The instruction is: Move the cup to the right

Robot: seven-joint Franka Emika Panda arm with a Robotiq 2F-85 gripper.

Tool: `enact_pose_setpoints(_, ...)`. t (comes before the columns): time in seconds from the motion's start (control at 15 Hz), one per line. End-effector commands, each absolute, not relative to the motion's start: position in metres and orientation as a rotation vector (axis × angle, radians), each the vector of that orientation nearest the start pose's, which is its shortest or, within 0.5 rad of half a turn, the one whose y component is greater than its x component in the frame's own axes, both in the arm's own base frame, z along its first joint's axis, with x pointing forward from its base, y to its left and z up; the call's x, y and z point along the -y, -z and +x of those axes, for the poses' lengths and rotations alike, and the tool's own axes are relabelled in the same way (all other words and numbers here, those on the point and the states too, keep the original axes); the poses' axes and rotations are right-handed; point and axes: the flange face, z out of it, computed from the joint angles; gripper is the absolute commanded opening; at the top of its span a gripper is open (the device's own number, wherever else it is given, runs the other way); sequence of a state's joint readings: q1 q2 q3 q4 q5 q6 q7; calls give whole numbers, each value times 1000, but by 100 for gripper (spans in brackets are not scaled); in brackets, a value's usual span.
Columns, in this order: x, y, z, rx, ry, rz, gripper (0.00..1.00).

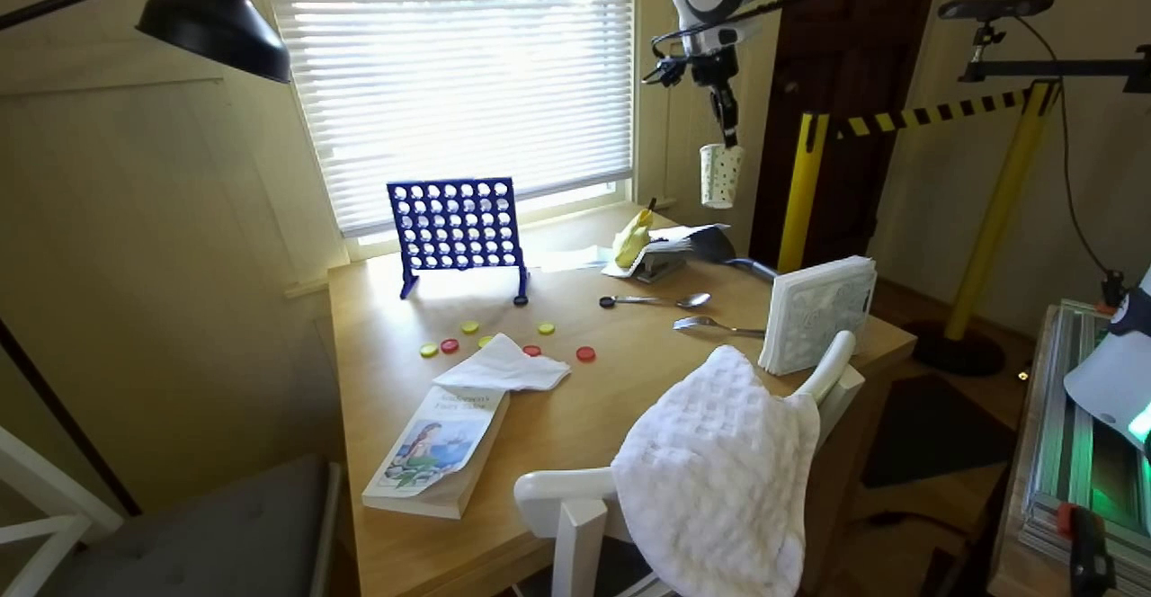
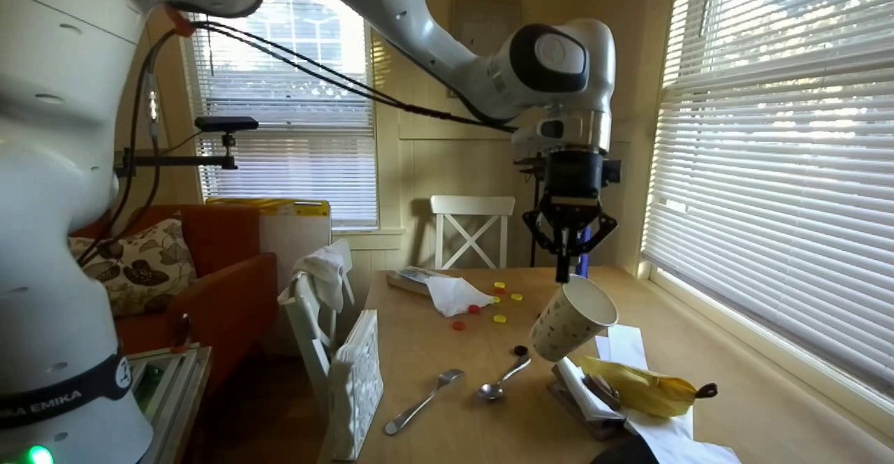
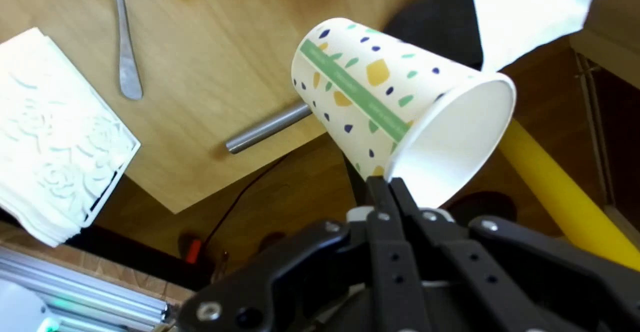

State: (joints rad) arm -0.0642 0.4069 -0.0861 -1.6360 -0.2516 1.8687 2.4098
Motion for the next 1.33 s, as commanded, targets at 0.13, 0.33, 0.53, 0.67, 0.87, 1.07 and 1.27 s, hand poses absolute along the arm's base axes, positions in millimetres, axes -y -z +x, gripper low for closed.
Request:
enact_pose_setpoints(0.13,87,-319,653,-3349,207,-1501,1)
enact_pose_setpoints(0.33,76,-302,658,-3449,316,-1499,1)
enact_pose_setpoints(0.53,69,-293,668,-3530,535,-1373,1)
enact_pose_setpoints(0.67,64,-286,676,-3547,668,-1273,1)
enact_pose_setpoints(0.87,59,-280,689,-3528,748,-1094,1)
enact_pose_setpoints(1.07,56,-272,697,-3524,765,-958,1)
enact_pose_setpoints(1.27,56,-264,700,-3533,765,-893,1)
